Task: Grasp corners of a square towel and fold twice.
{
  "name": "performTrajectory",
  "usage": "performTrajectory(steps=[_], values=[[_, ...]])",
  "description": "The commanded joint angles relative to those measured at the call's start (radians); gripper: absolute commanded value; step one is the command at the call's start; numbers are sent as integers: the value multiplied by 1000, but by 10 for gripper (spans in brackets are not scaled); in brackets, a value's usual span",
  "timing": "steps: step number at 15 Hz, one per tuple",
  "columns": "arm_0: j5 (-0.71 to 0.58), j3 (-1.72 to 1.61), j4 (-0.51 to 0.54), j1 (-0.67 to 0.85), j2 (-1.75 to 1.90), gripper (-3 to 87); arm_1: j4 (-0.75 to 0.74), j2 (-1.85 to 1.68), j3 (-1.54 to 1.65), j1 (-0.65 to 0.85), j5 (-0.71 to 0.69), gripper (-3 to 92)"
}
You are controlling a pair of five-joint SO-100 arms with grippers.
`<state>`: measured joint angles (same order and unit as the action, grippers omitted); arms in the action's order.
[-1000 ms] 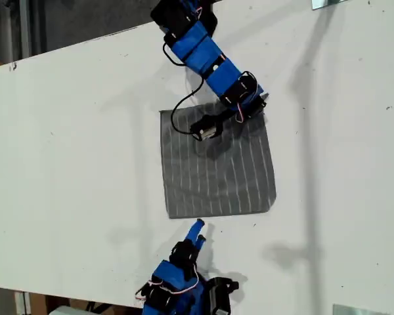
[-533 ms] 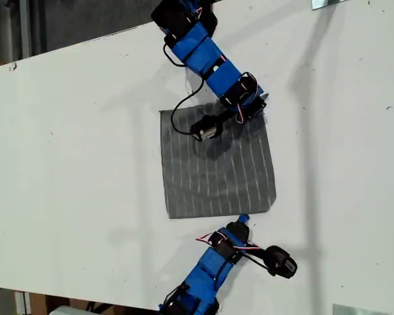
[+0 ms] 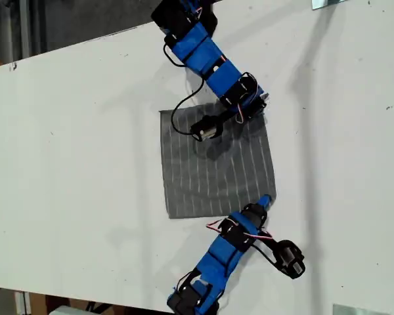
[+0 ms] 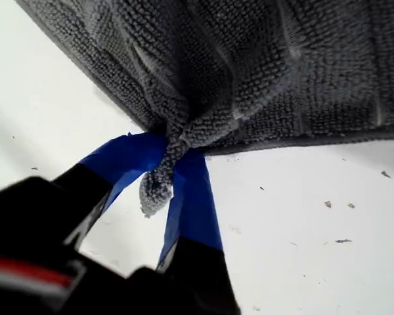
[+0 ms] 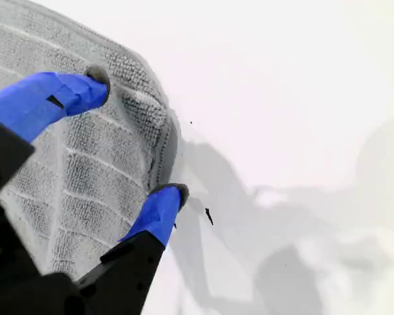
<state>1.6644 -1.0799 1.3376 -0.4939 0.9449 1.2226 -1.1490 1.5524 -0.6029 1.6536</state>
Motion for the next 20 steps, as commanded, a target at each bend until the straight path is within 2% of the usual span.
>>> performTrajectory(steps=[1,4,5,6,7,8,10,11,14,15,16,18,20], values=[[-23,49,-72,12,-11,304,3,6,2,20,5,-1],[-15,67,-166,14,-138,302,11,5,-5,15,6,-1],[-15,83,-179,17,-173,229,20,5,-15,11,6,-1],[9,87,-179,20,-189,-4,28,3,-25,8,8,-1],[20,92,-170,17,-190,-4,43,3,-44,5,8,-1],[74,121,-100,14,-184,-4,69,8,-80,2,8,-1],[225,181,109,17,-149,-4,115,8,-158,-5,2,-1],[233,181,161,26,-120,-4,133,3,-187,-6,5,-1],[229,206,172,-21,-37,-4,178,-17,-273,-14,-2,-1],[176,207,167,-28,3,-4,232,-17,-347,-23,-11,-1],[23,207,114,-25,41,-4,281,-21,-422,-32,-25,-1],[-219,181,-34,-18,158,-4,261,-91,-463,-46,-84,-1],[-336,186,-72,-14,276,-4,215,-158,-463,-46,-150,-1]])
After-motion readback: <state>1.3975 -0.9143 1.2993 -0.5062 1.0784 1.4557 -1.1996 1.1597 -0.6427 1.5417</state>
